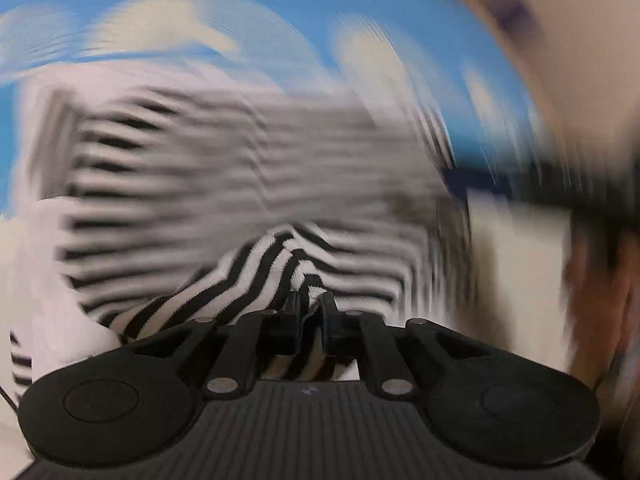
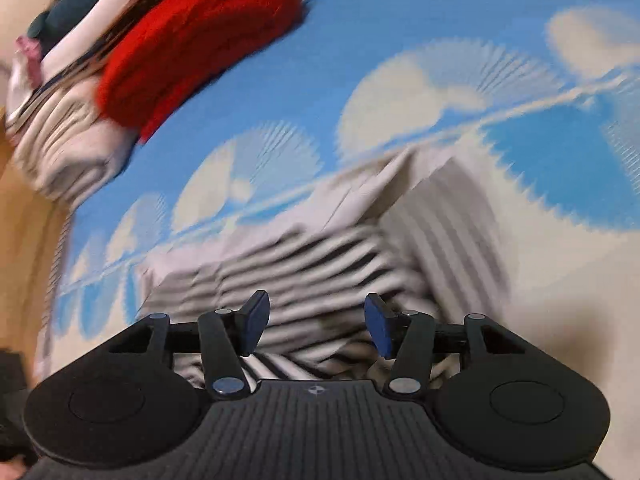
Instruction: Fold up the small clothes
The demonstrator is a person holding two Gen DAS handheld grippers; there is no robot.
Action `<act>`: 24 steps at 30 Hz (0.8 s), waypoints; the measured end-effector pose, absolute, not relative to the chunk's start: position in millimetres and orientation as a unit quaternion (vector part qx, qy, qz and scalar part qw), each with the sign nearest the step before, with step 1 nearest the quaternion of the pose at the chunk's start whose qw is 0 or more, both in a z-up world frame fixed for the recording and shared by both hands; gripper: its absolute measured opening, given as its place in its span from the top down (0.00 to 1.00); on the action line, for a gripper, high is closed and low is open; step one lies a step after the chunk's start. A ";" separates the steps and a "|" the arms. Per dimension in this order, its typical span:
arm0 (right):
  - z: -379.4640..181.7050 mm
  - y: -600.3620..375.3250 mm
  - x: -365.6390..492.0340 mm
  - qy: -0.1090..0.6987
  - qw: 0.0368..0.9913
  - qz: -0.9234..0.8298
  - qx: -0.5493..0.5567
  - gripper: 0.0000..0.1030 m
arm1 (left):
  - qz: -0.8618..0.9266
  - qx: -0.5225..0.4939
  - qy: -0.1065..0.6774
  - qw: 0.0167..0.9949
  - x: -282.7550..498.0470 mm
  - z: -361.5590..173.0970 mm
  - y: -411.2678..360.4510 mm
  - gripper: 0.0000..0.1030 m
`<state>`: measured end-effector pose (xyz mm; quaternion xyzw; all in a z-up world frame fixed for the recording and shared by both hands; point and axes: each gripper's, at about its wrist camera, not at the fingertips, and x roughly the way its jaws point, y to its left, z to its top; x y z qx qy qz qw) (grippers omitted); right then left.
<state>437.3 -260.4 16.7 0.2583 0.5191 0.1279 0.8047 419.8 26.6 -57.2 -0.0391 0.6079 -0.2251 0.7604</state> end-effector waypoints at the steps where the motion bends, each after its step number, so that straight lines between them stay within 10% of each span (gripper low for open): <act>1: 11.9 -255.9 437.0 0.533 0.791 0.146 0.261 0.45 | -0.241 0.009 0.612 0.753 408.6 -59.6 17.7 0.90; 10: -24.5 -222.5 422.3 0.642 0.736 0.174 0.124 0.39 | -0.155 -0.158 0.560 0.798 418.7 -34.9 95.6 0.83; 15: -1.9 -235.7 430.5 0.594 0.775 0.163 0.143 0.39 | -0.060 -0.042 0.640 0.765 410.5 -73.6 95.3 0.84; 20: 16.6 -259.3 440.1 0.551 0.823 0.083 0.111 0.38 | -0.062 -0.119 0.564 0.815 408.7 -34.4 120.7 0.50; 24: 2.4 -271.2 441.1 0.574 0.811 0.039 0.103 0.37 | 0.005 -0.122 0.575 0.809 413.4 -49.6 133.0 0.52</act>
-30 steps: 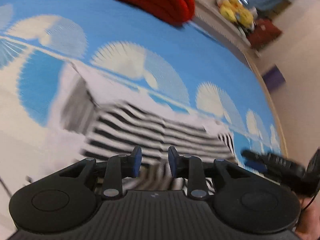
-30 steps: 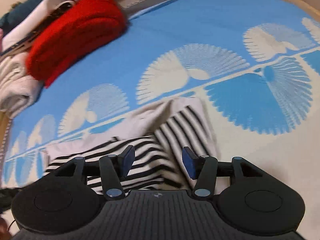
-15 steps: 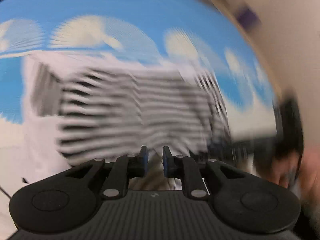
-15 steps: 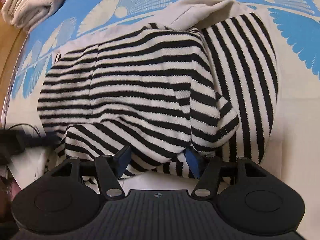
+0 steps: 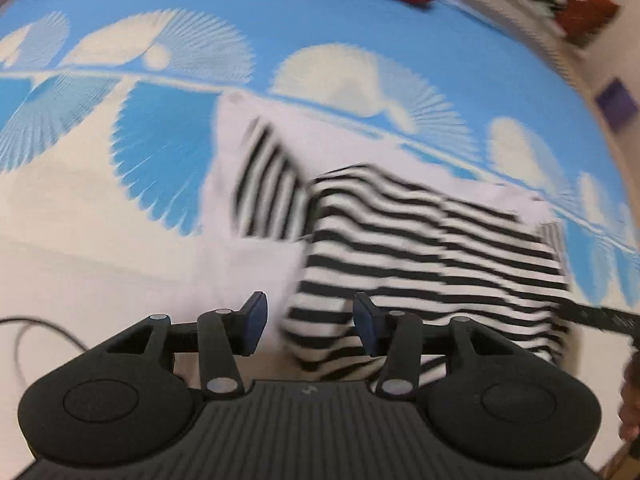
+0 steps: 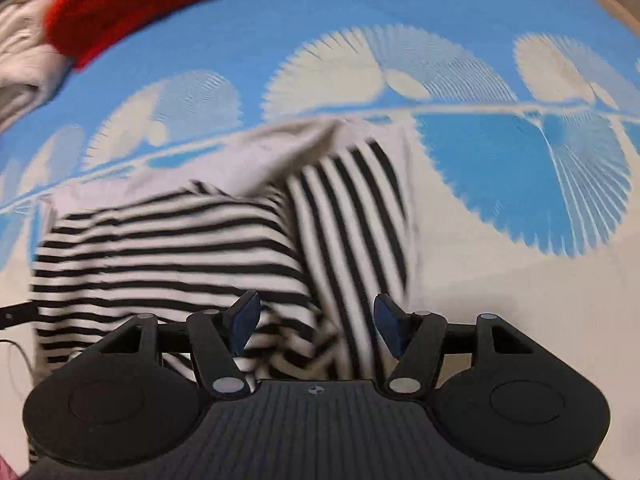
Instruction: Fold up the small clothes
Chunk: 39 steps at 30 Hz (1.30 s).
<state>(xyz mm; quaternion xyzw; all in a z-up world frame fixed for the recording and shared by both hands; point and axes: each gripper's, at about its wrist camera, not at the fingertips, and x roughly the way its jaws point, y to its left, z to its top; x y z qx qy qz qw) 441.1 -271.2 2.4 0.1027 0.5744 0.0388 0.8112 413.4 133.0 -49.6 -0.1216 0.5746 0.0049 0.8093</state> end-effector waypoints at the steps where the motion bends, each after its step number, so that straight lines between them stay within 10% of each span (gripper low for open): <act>1: -1.1 -274.3 440.4 0.580 0.807 0.036 0.104 0.37 | 0.011 -0.123 0.579 0.806 415.1 -54.4 133.7 0.55; 5: -9.7 -270.8 440.3 0.589 0.802 0.035 0.099 0.45 | 0.010 -0.120 0.577 0.808 417.2 -53.2 137.3 0.96; 8: -8.0 -267.9 440.5 0.576 0.804 0.065 0.134 0.95 | 0.003 -0.123 0.550 0.826 419.9 -40.8 131.6 0.97; 9: -5.6 -271.0 440.9 0.565 0.804 0.075 0.170 0.97 | -0.003 -0.135 0.533 0.835 420.1 -34.4 131.0 0.97; 16: -13.3 -322.1 441.3 0.469 0.719 0.119 0.499 0.99 | -0.009 -0.207 0.507 0.836 418.4 -21.4 150.8 0.97; 19: -31.7 -320.3 444.7 0.563 0.734 0.021 0.378 0.97 | 0.012 -0.152 0.601 0.785 421.3 -55.1 144.5 0.94; 21: -36.1 -312.4 444.3 0.592 0.750 -0.017 0.295 0.73 | 0.011 -0.135 0.602 0.787 419.1 -56.7 140.4 0.94; 27: 27.3 -272.7 440.6 0.467 0.871 0.015 0.154 0.62 | -0.039 -0.139 0.507 0.850 416.3 -20.2 129.1 0.90; 34: -14.5 -253.4 447.2 0.577 0.788 0.099 0.192 0.56 | 0.035 -0.074 0.619 0.781 416.5 -75.3 127.8 0.90; 39: -10.2 -251.4 443.7 0.565 0.800 0.093 0.177 0.60 | -0.008 -0.097 0.557 0.825 412.6 -42.2 125.0 0.90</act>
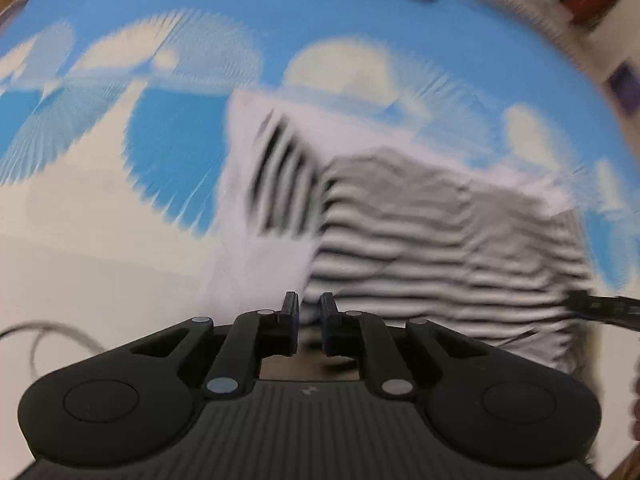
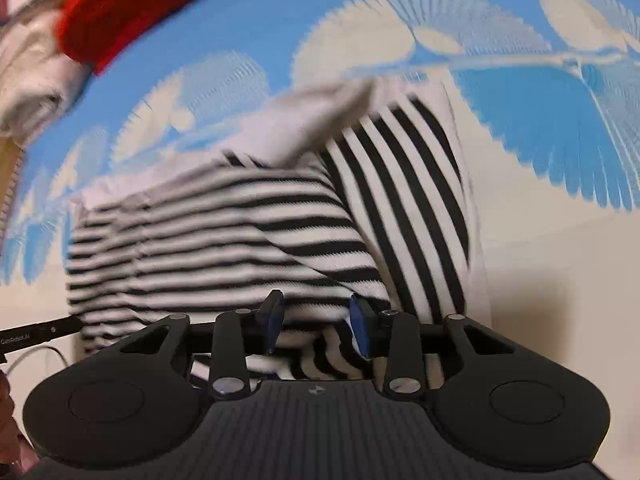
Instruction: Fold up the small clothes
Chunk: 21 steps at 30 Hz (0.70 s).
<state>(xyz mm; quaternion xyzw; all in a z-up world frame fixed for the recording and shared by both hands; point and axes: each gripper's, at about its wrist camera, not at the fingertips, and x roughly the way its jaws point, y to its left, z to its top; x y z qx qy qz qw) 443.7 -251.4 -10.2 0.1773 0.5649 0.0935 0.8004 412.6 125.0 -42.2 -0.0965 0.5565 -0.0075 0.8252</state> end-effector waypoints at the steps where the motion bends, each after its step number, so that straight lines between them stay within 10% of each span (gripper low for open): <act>1: -4.8 -250.6 441.1 0.551 0.808 0.102 0.180 0.59 | -0.024 -0.106 0.547 0.830 410.8 -38.5 122.5 0.90; 7: -21.6 -236.0 433.6 0.579 0.801 0.102 0.112 0.55 | -0.016 -0.050 0.623 0.781 400.8 -78.6 106.2 0.79; 21: 143.6 -293.2 303.4 0.387 0.902 0.099 0.166 0.54 | -0.045 -0.047 0.443 0.894 248.6 106.6 125.9 0.74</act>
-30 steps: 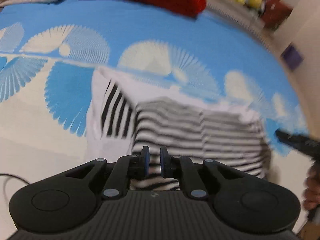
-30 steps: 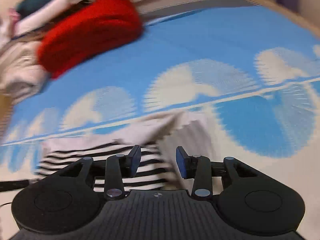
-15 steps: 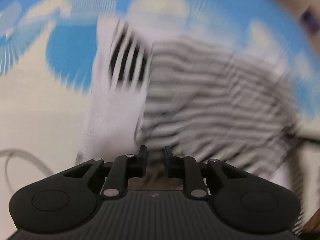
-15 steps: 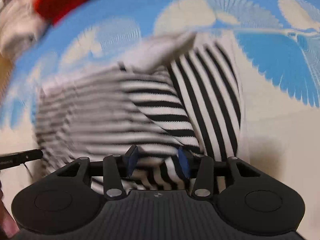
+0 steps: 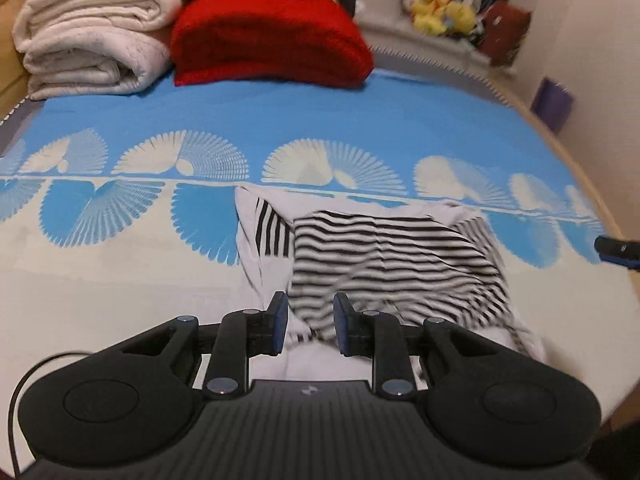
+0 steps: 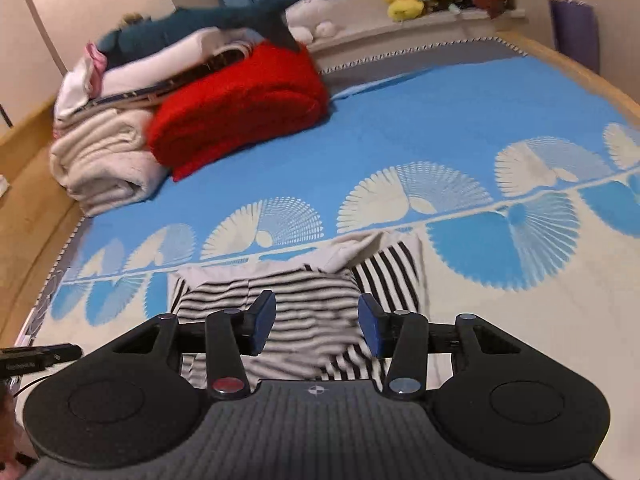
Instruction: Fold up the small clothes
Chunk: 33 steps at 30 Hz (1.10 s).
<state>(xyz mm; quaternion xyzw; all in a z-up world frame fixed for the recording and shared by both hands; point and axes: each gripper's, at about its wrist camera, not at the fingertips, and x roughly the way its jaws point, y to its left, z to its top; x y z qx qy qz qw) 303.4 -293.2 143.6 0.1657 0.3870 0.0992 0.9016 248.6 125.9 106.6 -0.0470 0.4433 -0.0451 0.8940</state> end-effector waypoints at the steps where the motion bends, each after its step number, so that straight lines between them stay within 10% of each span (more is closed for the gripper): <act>1: 144.5 -297.5 287.6 0.383 0.904 0.097 0.164 0.54 | -0.048 -0.051 0.439 0.896 232.0 109.1 128.8 0.74; 11: 78.0 -342.4 156.0 0.432 0.883 0.044 0.181 0.54 | 0.019 -0.097 0.509 0.855 123.3 10.0 156.0 0.72; 15: 33.4 -351.5 138.2 0.492 0.851 0.019 0.186 0.54 | 0.039 -0.140 0.524 0.839 116.1 -3.1 167.4 0.33; 19: 7.0 -347.2 135.0 0.516 0.840 0.028 0.164 0.53 | 0.046 -0.160 0.554 0.815 117.3 -19.6 169.2 0.27; 30: -27.8 -335.6 142.0 0.573 0.798 0.021 0.187 0.40 | 0.094 -0.156 0.596 0.782 117.1 -52.5 172.3 0.31; 32: -27.3 -332.7 139.9 0.571 0.801 0.022 0.177 0.44 | 0.086 -0.157 0.600 0.780 117.5 -56.3 170.6 0.48; 33: -26.7 -333.6 139.8 0.569 0.803 0.023 0.177 0.61 | 0.079 -0.155 0.602 0.780 117.6 -57.5 169.1 0.67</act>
